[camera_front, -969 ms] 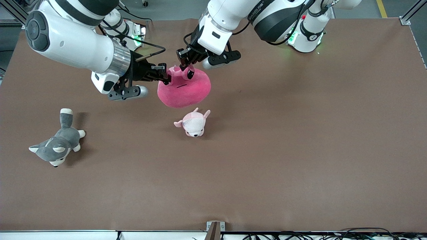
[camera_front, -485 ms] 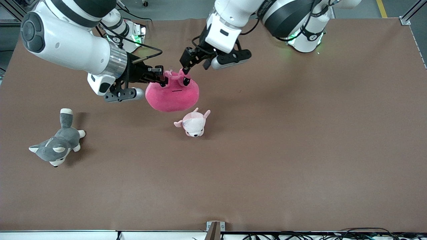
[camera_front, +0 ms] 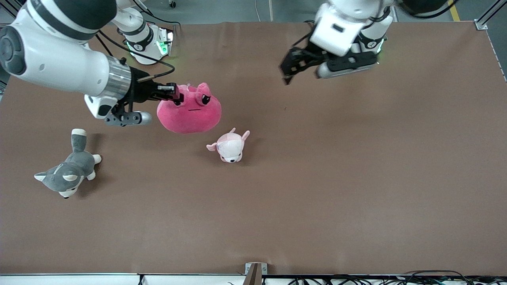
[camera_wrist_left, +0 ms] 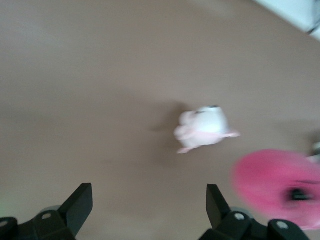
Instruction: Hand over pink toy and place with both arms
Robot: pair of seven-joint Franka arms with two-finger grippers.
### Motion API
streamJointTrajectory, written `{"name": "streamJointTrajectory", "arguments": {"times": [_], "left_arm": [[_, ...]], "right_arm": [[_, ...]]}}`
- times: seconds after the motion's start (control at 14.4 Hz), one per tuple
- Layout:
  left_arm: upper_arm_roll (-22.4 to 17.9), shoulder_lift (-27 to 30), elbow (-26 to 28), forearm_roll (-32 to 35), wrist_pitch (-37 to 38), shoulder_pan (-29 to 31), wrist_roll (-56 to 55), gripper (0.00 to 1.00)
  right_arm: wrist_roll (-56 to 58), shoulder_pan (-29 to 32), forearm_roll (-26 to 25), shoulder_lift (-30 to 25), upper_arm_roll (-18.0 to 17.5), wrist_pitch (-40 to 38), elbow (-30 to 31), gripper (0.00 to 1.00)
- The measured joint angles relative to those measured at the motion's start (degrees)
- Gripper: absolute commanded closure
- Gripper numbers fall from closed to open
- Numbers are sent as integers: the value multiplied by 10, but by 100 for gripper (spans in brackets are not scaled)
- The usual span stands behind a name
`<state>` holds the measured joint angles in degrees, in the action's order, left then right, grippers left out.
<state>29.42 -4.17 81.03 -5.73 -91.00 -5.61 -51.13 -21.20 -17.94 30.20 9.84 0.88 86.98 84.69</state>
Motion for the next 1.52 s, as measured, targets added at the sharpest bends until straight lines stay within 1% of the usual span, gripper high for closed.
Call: {"name": "streamJointTrajectory", "arguments": {"times": [0.14, 0.28, 0.42, 0.48, 0.83, 0.97, 1.11, 1.52], "left_arm": [[-1, 27, 1, 0, 85, 58, 97, 0], [-2, 43, 10, 1, 122, 117, 182, 0], [-3, 59, 30, 1, 128, 178, 280, 0], [-3, 66, 42, 1, 128, 207, 325, 0], [-4, 78, 75, 2, 125, 310, 476, 0], [-4, 79, 82, 9, 117, 337, 513, 0], [-4, 80, 84, 12, 107, 351, 528, 0], [-2, 82, 77, 12, 85, 355, 530, 0]], "right_arm": [[42, 37, -4, 0, 2, -17, -1, 98], [105, 80, -39, 5, 4, -30, 1, 98], [158, 117, -72, 24, 5, -32, 3, 98], [172, 131, -79, 38, 5, -32, 3, 98], [185, 175, -81, 100, 5, -13, 3, 98], [185, 190, -81, 121, 5, -5, 3, 98], [185, 198, -77, 137, 4, -3, 3, 98], [184, 208, -36, 176, 4, 12, 2, 98]]}}
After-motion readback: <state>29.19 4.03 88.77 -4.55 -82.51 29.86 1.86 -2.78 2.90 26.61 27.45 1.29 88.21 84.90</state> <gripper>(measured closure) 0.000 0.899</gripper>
